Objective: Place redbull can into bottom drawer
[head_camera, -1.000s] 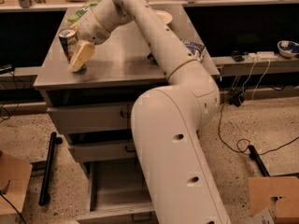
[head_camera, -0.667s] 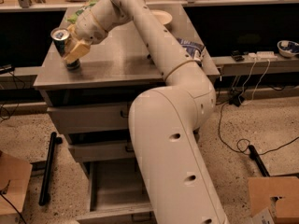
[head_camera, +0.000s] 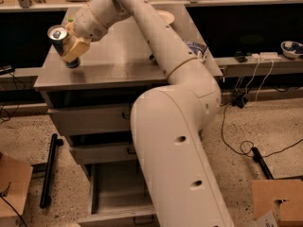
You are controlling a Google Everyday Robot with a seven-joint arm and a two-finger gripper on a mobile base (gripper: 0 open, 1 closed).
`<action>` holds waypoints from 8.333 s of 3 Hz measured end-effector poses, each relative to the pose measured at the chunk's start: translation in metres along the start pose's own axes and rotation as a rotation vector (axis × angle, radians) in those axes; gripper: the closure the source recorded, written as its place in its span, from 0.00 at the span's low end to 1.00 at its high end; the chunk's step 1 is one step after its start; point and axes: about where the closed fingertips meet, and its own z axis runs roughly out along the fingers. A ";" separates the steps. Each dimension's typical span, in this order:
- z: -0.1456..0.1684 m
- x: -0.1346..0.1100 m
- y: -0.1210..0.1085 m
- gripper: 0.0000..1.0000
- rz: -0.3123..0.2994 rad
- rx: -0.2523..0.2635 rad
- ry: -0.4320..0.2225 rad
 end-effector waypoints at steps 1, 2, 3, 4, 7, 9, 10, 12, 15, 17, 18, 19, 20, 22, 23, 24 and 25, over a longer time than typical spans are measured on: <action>-0.013 -0.004 0.015 1.00 0.000 -0.010 0.038; -0.053 -0.024 0.048 1.00 -0.025 0.041 0.118; -0.070 -0.036 0.088 1.00 -0.023 0.052 0.184; -0.079 -0.030 0.147 1.00 0.079 0.016 0.230; -0.061 0.059 0.268 1.00 0.528 -0.174 0.342; -0.042 0.095 0.308 1.00 0.658 -0.227 0.402; -0.027 0.120 0.332 1.00 0.736 -0.240 0.486; 0.001 0.191 0.390 1.00 0.899 -0.084 0.494; 0.022 0.255 0.382 1.00 0.965 0.099 0.457; 0.078 0.307 0.383 1.00 1.036 0.191 0.365; 0.110 0.340 0.377 1.00 1.067 0.271 0.263; 0.156 0.388 0.381 1.00 1.151 0.311 0.180; 0.156 0.388 0.381 1.00 1.151 0.311 0.180; 0.208 0.435 0.400 1.00 1.135 0.249 0.306; 0.244 0.471 0.416 1.00 1.103 0.197 0.431; 0.268 0.491 0.422 1.00 1.074 0.167 0.522; 0.293 0.527 0.428 1.00 1.101 0.209 0.554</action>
Offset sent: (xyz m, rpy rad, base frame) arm -0.1063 -0.0798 0.0024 -0.1721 -0.0779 -0.0358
